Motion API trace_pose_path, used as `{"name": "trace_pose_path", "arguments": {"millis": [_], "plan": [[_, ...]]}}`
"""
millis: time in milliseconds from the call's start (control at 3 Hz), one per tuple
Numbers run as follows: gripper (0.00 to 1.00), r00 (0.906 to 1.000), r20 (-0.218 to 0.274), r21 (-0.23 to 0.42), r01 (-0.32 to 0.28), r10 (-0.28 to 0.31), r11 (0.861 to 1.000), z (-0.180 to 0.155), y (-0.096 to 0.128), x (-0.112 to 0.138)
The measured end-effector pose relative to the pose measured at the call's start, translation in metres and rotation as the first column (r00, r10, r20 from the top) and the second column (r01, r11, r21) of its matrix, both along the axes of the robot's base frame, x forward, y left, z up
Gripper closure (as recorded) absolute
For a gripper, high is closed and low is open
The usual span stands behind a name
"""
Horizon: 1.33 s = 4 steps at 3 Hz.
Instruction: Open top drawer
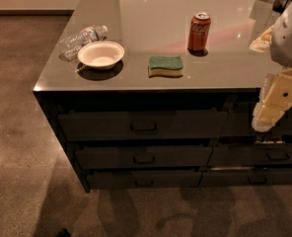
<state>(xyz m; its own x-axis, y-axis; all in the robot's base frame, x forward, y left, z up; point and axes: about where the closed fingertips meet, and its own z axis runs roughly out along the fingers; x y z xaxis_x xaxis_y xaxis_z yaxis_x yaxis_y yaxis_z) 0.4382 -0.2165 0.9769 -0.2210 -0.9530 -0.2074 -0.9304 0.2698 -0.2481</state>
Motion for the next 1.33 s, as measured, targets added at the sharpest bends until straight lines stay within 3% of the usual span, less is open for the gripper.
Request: {"name": "trace_pose_path", "arguments": {"millis": [333,667,1000,1333], "plan": [[0.0,1.0,0.003,-0.001,-0.002,0.002,1.0,-0.002,0.0,0.001],[0.0,0.997,0.066,-0.025,-0.039,0.04,0.999,-0.046,0.012,0.009],[0.0,0.9962,0.068,-0.018,-0.053,0.054,0.998,-0.127,0.026,-0.002],[0.0,0.996,0.071,-0.019,-0.052,0.053,0.998,-0.127,0.025,-0.001]]}}
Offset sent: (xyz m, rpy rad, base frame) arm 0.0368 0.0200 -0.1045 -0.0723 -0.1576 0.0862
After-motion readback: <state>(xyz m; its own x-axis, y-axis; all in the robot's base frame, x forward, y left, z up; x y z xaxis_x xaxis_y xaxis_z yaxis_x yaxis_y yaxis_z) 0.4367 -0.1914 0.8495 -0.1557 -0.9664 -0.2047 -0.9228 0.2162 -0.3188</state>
